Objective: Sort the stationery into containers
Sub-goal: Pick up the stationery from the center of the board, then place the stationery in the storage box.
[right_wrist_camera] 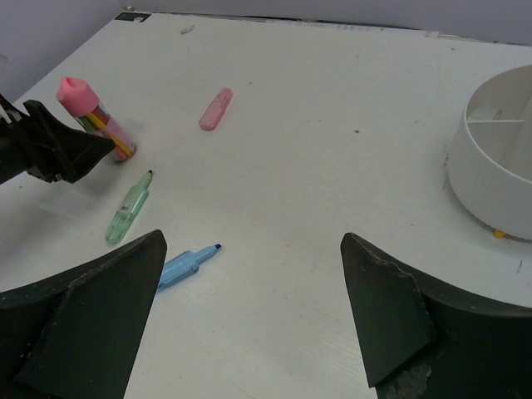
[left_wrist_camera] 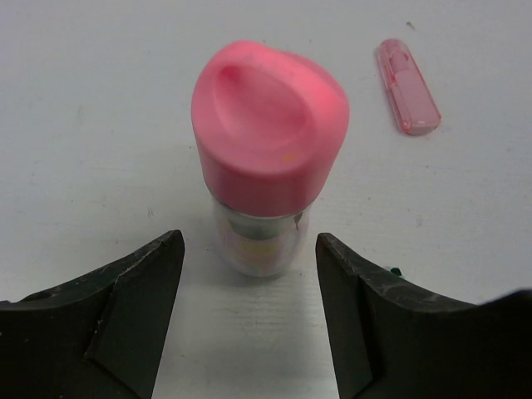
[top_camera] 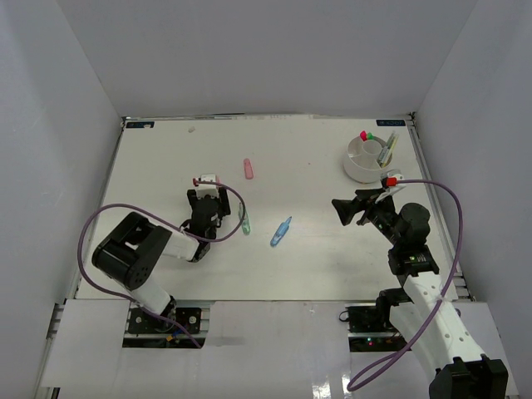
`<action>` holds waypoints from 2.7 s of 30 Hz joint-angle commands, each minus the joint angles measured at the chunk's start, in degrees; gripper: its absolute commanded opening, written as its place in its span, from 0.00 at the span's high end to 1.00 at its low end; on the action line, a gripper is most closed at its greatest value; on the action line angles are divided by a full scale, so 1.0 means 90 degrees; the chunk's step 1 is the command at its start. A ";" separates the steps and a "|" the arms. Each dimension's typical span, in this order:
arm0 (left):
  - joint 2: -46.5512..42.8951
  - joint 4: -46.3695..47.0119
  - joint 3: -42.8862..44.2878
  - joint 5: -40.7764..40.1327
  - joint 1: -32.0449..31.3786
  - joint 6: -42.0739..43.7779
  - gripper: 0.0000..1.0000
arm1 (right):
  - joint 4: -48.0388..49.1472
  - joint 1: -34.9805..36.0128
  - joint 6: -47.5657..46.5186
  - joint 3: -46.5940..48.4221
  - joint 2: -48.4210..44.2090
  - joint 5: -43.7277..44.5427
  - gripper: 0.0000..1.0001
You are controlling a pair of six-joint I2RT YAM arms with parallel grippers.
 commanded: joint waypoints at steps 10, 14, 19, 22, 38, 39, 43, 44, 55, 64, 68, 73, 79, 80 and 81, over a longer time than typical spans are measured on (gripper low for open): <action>0.0463 0.1260 0.0066 -0.0127 0.0025 0.0315 0.30 | 0.0296 0.0043 -0.0129 0.0029 0.0035 -0.0224 0.08; 0.0619 0.1505 0.0105 -0.0146 0.0035 0.0393 0.32 | 0.0296 0.0043 -0.0139 0.0029 0.0055 -0.0224 0.08; 0.0708 0.1505 0.0193 -0.0107 0.0054 0.0373 0.40 | 0.0305 0.0043 -0.0149 -0.0001 0.0084 -0.0243 0.08; 0.0630 0.1856 0.0008 -0.0039 0.0054 0.0432 0.59 | 0.0315 0.0033 -0.0187 0.0009 0.0094 -0.0282 0.08; -0.1927 -0.0220 0.0046 0.4360 -0.0014 0.1145 0.76 | -0.0601 0.0305 -0.0451 0.1101 0.0894 -0.1708 0.05; -0.2006 -0.0736 0.0163 0.4588 -0.0043 0.1145 0.77 | -0.0883 0.0384 -0.0587 0.1412 0.0981 -0.1670 0.06; -0.2222 -0.2008 0.0826 0.5331 -0.0335 0.1438 0.76 | -0.1353 0.0930 -0.0948 0.2166 0.1411 -0.1289 0.06; -0.2222 -0.2484 0.1118 0.5419 -0.0404 0.1486 0.75 | -0.1413 0.1154 -0.1017 0.2312 0.1489 -0.1211 0.06; -0.2408 -0.3670 0.2068 0.6591 -0.0834 0.1399 0.75 | -0.1881 0.2590 -0.1652 0.3943 0.2681 -0.0820 0.06; -0.2495 -0.3954 0.2244 0.6787 -0.0991 0.1447 0.75 | -0.1843 0.3099 -0.1701 0.4257 0.3209 -0.0673 0.06; -0.2583 -0.3954 0.2234 0.6816 -0.1020 0.1438 0.75 | -0.1843 0.3265 -0.1682 0.4316 0.3462 -0.0537 0.07; -0.2720 -0.3886 0.2147 0.6778 -0.1049 0.1477 0.75 | -0.1746 0.3285 -0.1477 0.4247 0.3619 -0.0458 0.08; -0.2789 -0.3768 0.2078 0.6738 -0.1059 0.1477 0.75 | -0.1745 0.3295 -0.1418 0.4208 0.3668 -0.0497 0.15; -0.2789 -0.3768 0.2088 0.6758 -0.1059 0.1477 0.75 | -0.1745 0.3295 -0.1408 0.4208 0.3678 -0.0546 0.16; -0.2769 -0.3759 0.2117 0.6768 -0.1059 0.1467 0.75 | -0.1736 0.3305 -0.1418 0.4199 0.3707 -0.0556 0.16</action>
